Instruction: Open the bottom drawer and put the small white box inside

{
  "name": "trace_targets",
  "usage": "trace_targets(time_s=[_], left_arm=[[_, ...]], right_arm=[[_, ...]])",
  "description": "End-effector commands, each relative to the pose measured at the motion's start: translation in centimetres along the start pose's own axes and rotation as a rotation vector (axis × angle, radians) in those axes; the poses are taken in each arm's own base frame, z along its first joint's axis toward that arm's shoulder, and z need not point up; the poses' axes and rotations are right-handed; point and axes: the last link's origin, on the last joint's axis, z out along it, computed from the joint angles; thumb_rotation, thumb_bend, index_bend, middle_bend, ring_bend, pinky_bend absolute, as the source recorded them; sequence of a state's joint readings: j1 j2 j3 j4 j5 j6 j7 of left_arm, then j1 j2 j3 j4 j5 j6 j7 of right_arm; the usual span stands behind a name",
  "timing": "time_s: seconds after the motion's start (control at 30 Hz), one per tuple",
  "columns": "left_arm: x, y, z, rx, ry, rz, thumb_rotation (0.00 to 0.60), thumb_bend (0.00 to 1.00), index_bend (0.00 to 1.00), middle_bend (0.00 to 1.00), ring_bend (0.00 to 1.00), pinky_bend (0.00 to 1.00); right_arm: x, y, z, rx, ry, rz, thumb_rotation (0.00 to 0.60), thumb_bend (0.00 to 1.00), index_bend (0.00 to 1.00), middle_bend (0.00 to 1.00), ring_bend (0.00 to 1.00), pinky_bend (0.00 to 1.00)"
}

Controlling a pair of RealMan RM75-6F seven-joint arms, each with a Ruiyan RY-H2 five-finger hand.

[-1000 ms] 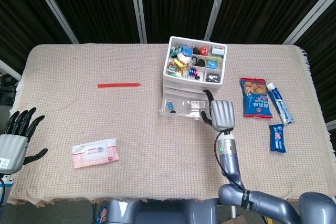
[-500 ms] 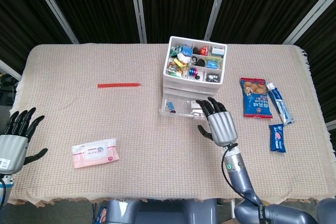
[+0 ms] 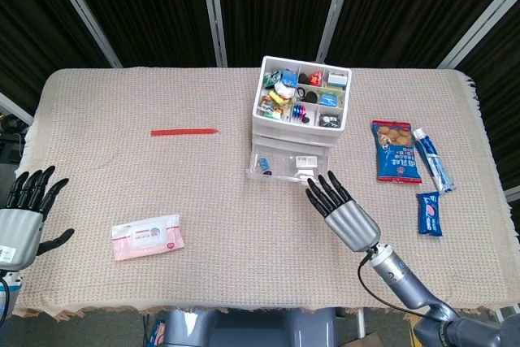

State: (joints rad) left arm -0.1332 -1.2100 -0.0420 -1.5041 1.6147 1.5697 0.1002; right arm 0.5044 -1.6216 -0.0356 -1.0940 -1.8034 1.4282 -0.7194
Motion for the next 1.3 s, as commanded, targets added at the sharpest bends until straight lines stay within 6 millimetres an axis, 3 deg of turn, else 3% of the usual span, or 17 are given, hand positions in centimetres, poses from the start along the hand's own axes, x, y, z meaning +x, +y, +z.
trace_targets(time_s=[0.03,0.43,0.93,1.3], left_arm=[[0.0,0.0,0.0,0.0,0.003,-0.003,0.6,0.11,0.15,0.0,0.0,0.0],[0.1,-0.1,0.1,-0.003,0.008,-0.019,0.6,0.11,0.15,0.0,0.0,0.0],[0.1,-0.2,0.1,0.008,0.003,-0.019,0.6,0.11,0.15,0.0,0.0,0.0],[0.1,-0.3,0.2,0.017,-0.003,-0.022,0.6,0.11,0.15,0.0,0.0,0.0]], right_arm=[[-0.7,-1.8,0.4,0.057,0.008,-0.091,0.6,0.21,0.1,0.0,0.0,0.0],[-1.6,-4.8,2.7,0.059,0.015,-0.194,0.6,0.22,0.09,0.0,0.0,0.0],[-2.8,-5.8,4.4,0.072,-0.017,-0.264,0.6,0.22,0.09,0.0,0.0,0.0],[-3.6,-5.2,6.4,0.035,-0.054,-0.294,0.6,0.22,0.09,0.0,0.0,0.0]])
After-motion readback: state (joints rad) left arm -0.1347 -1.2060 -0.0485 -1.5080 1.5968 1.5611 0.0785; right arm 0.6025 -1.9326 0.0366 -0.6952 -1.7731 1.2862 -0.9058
